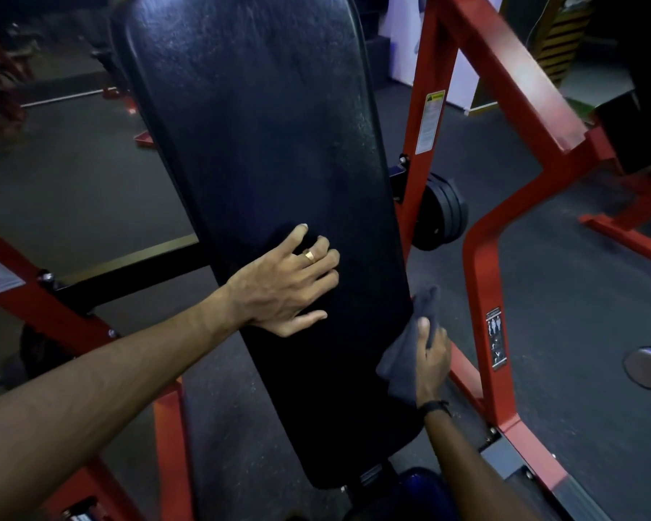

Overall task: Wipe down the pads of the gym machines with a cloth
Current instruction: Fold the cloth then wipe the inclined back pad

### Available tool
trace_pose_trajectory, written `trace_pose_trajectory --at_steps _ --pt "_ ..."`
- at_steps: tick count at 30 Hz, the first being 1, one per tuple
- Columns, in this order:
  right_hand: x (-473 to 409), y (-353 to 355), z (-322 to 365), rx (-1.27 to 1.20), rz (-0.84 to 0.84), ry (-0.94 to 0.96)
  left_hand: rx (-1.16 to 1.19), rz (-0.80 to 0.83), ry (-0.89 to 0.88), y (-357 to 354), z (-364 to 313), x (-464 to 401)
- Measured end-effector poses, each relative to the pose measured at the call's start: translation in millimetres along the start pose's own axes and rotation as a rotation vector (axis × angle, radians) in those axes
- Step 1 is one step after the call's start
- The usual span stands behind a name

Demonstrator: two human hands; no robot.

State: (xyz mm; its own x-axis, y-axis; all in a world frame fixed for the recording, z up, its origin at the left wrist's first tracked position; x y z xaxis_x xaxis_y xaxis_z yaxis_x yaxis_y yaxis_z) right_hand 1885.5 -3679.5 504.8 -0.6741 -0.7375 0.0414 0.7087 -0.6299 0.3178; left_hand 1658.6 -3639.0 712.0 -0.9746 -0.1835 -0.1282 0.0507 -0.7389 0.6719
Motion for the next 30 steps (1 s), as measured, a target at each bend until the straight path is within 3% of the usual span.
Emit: trace_pose_trajectory --at_steps 3,9,12,23,27,30 --pt "-6.9 -1.5 47.7 -0.019 -0.013 0.089 -0.011 0.005 0.003 0.2 -0.7 -0.1" --pt "-43.1 -26.0 224.1 -0.07 -0.087 0.414 -0.007 0.009 -0.004 0.3 -0.4 -0.8" --pt "-54.3 -37.2 262.1 -0.081 -0.1 0.463 -0.003 0.012 -0.003 0.1 -0.6 -1.0" --pt "-19.0 -15.3 78.4 -0.043 -0.057 0.276 -0.025 0.002 0.0 -1.3 -0.3 -1.1" --pt "3.3 -3.0 8.0 0.02 -0.041 0.069 -0.017 -0.018 0.0 -0.9 -0.3 -1.3" --pt "1.1 -0.6 2.8 0.005 -0.078 -0.022 -0.019 -0.017 0.007 -2.4 0.3 -0.9"
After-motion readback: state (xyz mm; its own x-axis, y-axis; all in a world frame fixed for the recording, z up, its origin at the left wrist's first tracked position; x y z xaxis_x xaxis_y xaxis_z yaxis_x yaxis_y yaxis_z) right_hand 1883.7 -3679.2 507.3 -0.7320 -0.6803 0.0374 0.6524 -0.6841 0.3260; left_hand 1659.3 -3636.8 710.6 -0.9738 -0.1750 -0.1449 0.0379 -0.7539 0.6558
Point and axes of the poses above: each hand's wrist, its own x-axis away from the middle knuckle, its own y-axis out of the back of the hand, z = x × y, the point moved 6 cm from there along -x, towards the middle knuckle, and after that the axes turned 6 degrees about -y, right-handed, at the moved point
